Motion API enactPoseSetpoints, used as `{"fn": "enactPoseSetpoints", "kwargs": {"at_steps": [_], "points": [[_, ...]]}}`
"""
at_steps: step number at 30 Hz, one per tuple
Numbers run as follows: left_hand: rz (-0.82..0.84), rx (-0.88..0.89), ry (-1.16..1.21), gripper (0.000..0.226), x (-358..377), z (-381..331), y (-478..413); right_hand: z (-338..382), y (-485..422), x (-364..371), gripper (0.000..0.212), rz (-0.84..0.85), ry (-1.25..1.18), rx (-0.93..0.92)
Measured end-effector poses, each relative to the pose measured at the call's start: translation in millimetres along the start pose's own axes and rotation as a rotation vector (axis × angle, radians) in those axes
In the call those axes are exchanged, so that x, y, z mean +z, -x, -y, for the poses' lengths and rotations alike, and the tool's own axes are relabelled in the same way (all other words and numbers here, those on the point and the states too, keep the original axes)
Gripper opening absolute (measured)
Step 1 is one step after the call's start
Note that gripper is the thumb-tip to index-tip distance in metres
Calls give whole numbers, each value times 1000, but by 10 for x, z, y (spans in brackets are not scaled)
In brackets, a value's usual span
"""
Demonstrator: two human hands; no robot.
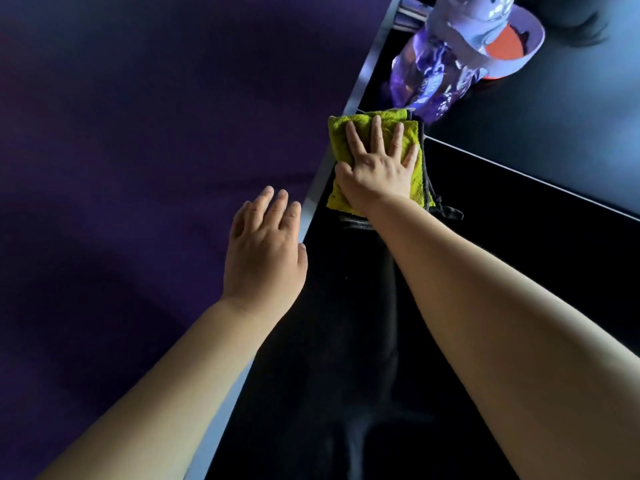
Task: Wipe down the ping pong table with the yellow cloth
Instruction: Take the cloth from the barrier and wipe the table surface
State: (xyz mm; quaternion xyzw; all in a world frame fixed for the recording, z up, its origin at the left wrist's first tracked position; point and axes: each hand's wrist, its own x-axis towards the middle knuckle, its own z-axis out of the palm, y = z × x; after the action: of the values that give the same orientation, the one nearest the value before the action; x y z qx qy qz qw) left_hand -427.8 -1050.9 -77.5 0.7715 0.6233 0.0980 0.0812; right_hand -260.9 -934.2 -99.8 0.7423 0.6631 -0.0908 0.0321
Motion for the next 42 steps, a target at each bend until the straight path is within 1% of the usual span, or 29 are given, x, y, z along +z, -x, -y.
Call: {"fn": "enactPoseSetpoints", "kwargs": {"at_steps": [4,7,13,17,19,23,26,31,33,35,37,39,42], "points": [[-11,47,11,52,-129,263,174,29,113,-19,66,19,8,-2],[-6,64,23,52,-194,438,335,149,376,43,65,17,5,-7],[45,155,34,54,-277,511,618,356,1117,184,67,23,63,-67],[66,168,47,53,-400,536,882,488,1742,259,71,43,93,-130],[106,177,63,54,-481,537,1080,555,2063,298,73,52,83,-165],[206,237,24,60,-581,524,1546,661,2689,400,76,70,90,-227],[259,267,-42,57,-593,511,1940,732,3151,486,75,75,84,-267],[313,236,-114,57,-572,514,2684,863,3965,654,73,70,62,-315],[309,230,-133,56,-583,532,2998,919,4298,720,74,65,51,-331],[295,236,-92,56,-604,586,3334,978,4610,778,74,68,45,-351],[246,243,-49,57,-623,638,3673,1040,4912,831,74,77,40,-375],[214,212,-27,58,-642,681,3991,1104,5185,863,73,85,34,-400],[255,171,-15,62,-707,694,4424,1176,5519,924,69,83,39,-444]]}}
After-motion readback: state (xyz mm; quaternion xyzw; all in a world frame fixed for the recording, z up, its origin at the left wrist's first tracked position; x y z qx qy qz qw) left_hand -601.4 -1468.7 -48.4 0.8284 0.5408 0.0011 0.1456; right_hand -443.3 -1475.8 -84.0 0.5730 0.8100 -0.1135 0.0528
